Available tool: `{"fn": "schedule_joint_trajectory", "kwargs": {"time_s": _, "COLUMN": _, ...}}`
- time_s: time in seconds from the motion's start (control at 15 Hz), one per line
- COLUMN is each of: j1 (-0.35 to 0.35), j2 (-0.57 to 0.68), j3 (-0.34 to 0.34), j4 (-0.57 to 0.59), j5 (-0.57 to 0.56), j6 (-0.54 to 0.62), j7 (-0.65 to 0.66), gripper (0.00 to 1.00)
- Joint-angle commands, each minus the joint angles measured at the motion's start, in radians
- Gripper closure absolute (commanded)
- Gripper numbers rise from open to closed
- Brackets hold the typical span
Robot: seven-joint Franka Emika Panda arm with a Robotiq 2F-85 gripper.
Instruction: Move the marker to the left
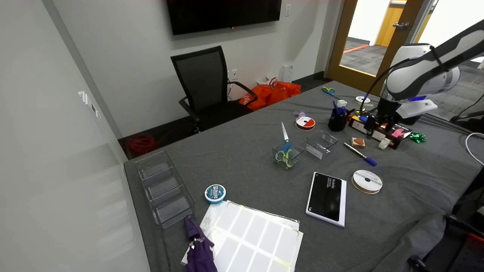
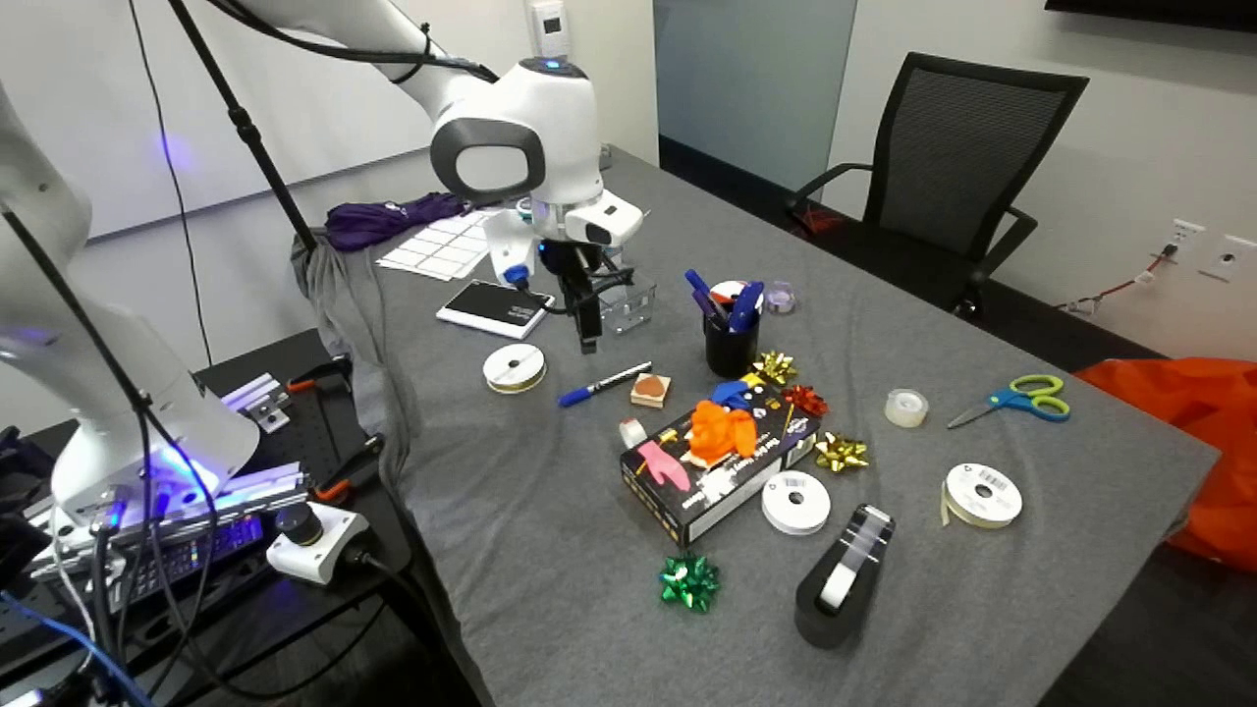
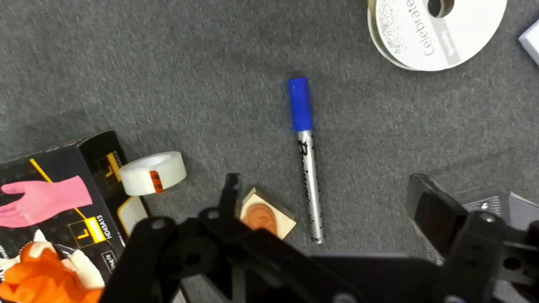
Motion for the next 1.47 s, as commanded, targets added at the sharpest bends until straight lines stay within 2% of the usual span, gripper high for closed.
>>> {"fn": "schedule_joint_trajectory", "kwargs": {"time_s": 0.0, "j1": -0.043, "j2": 0.087, "j3": 0.025, "j4": 0.048, "j5": 0.072, "j6": 0.052, "j7": -0.116, "gripper": 0.00}}
{"fn": "schedule_joint_trajectory", "kwargs": {"time_s": 0.33, "j1": -0.073, "j2": 0.144, "j3": 0.030, "j4": 0.043, "j5": 0.084, "j6": 0.060, "j7": -0.165, "gripper": 0.00}}
{"fn": "schedule_joint_trajectory", "kwargs": {"time_s": 1.13, "j1": -0.079, "j2": 0.254, "j3": 0.063, "j4": 0.048, "j5": 0.079, "j6": 0.166, "j7": -0.131, "gripper": 0.00}}
{"fn": "schedule_joint_trajectory", "kwargs": {"time_s": 1.27, "j1": -0.079, "j2": 0.265, "j3": 0.070, "j4": 0.050, "j5": 0.078, "j6": 0.181, "j7": -0.125, "gripper": 0.27}}
{"fn": "schedule_joint_trajectory", "kwargs": {"time_s": 1.4, "j1": -0.077, "j2": 0.275, "j3": 0.072, "j4": 0.052, "j5": 0.075, "j6": 0.190, "j7": -0.117, "gripper": 0.42}}
